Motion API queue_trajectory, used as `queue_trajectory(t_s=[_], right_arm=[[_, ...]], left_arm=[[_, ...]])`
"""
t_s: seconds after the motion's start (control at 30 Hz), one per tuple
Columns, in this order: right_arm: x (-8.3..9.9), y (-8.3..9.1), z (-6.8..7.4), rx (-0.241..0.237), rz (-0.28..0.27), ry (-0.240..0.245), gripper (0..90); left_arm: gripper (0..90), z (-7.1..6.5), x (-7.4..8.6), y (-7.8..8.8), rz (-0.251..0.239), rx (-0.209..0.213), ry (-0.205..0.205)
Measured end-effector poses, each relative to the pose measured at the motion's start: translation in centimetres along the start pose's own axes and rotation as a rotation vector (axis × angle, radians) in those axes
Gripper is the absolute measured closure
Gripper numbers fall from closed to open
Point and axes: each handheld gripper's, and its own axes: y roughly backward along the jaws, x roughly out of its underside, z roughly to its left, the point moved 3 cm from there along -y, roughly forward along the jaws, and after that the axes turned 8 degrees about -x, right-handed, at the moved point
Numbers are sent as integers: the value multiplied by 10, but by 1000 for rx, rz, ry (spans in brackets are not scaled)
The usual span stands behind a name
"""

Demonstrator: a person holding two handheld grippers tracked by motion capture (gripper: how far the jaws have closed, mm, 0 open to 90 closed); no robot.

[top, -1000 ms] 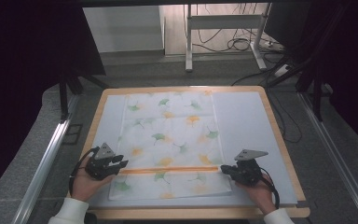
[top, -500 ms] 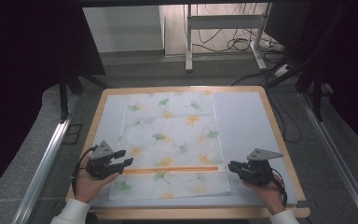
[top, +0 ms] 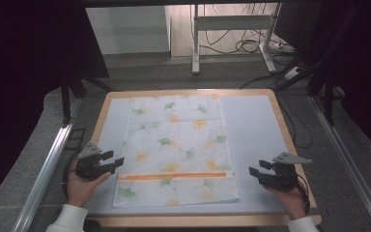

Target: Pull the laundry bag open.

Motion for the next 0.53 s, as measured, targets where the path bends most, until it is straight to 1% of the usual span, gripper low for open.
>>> queue_trajectory(t_s=[0.07,0.13,0.2,0.4,0.53], right_arm=[[0,-2,2,-3,6,1,416],[0,-3,3,-2,15,9,408],[0,-5,4,2,26,9,404],[2,-4,3,7,31,-1,388],[2,-4,5,6,29,4,381]], left_arm=[[443,-1,0,0,1,2,-4],[443,-3,-1,-1,4,-1,-16],[441,-4,0,-2,6,0,-18],[444,-1,0,0,4,-2,-7],[436,-1,1,-2,17,-11,-17]])
